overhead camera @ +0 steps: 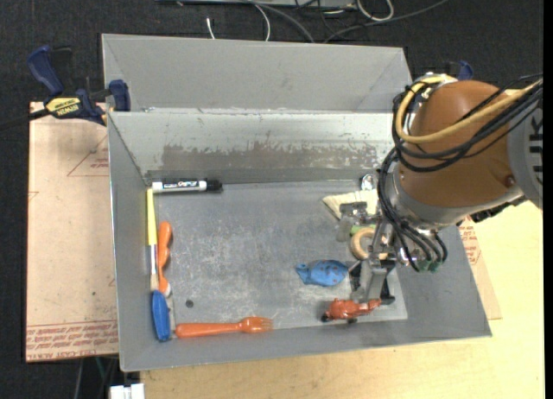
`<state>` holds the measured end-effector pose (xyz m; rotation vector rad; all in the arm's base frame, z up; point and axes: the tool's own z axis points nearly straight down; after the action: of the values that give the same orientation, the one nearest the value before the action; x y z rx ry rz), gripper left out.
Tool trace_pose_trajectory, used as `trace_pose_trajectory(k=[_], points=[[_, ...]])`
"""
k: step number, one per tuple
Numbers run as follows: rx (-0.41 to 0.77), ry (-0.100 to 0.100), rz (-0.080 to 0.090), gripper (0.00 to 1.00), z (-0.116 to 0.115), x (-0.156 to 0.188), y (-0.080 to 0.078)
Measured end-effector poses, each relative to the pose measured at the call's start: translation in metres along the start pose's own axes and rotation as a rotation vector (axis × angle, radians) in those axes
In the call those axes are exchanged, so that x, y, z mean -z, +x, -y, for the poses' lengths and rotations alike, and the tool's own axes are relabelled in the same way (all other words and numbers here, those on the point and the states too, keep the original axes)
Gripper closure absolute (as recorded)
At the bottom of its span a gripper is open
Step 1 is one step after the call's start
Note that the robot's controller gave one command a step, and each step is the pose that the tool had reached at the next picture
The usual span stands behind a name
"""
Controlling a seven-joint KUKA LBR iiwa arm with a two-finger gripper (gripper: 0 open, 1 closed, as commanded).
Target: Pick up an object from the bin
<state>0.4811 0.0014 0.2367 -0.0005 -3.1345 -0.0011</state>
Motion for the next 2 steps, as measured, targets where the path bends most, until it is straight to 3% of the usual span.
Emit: trace_pose_trajectory(k=[1,2], points=[[0.000,0.000,0.006,0.00,0.000,0.003,-0.001],[-0.085,-0.001,0.012,0.00,0.026,-0.086,-0.002]])
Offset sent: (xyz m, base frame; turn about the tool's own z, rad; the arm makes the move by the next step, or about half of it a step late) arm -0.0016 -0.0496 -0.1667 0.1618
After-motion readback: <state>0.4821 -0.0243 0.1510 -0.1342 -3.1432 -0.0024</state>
